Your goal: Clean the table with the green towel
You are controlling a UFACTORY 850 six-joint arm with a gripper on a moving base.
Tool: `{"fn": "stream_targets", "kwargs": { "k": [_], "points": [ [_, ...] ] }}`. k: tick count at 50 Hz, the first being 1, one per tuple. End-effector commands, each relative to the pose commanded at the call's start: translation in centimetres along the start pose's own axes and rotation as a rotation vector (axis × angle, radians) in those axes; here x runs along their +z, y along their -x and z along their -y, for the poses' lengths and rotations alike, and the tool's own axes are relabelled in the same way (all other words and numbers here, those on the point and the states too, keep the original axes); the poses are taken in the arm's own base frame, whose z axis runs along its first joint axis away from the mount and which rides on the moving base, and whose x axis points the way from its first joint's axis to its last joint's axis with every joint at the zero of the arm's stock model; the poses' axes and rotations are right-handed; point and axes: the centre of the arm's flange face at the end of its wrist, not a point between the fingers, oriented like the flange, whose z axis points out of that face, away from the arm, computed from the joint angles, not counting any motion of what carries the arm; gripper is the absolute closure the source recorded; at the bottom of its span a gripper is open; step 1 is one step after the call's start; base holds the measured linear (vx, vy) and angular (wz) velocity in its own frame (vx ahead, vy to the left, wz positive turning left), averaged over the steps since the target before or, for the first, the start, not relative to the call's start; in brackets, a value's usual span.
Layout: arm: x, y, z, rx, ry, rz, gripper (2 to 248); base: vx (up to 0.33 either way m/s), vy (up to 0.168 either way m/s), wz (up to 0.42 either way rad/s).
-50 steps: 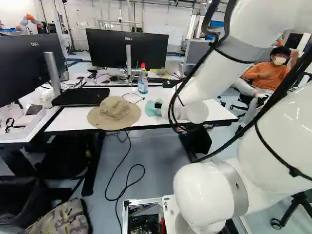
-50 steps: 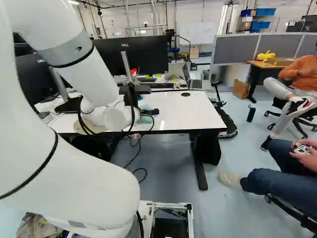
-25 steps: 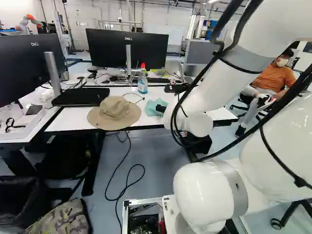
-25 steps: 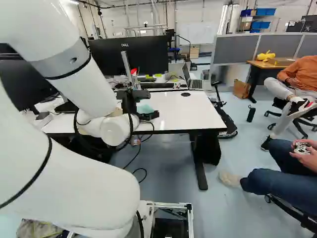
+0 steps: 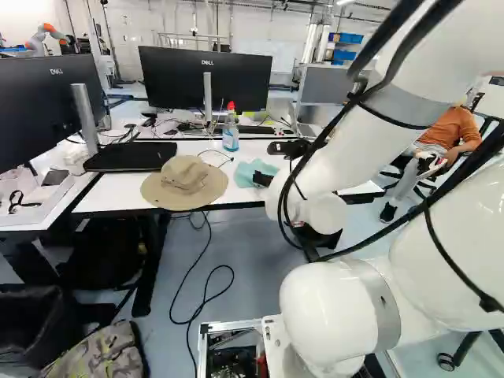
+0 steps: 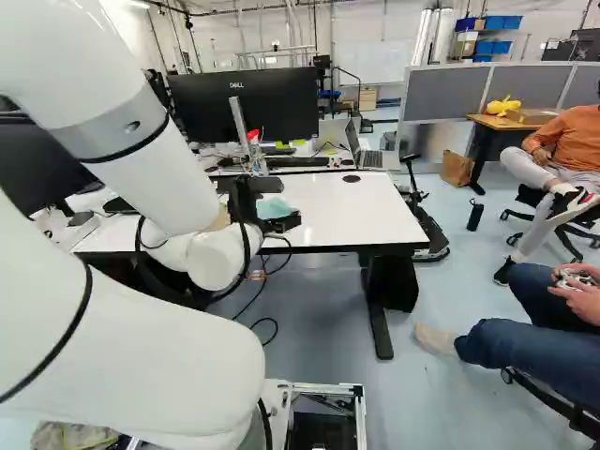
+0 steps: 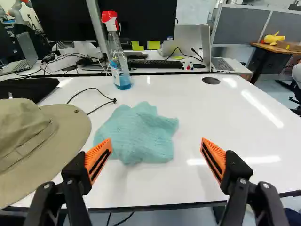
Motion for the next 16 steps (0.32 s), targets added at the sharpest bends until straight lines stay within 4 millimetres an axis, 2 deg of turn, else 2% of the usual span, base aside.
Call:
{"fn": "stream_targets", "kwargs": {
  "k": [16],
  "points": [
    [-0.12,0.10,-0.01,0.000,0.000,-0.004,3,0.000,0.000,0.000]
  ]
}}
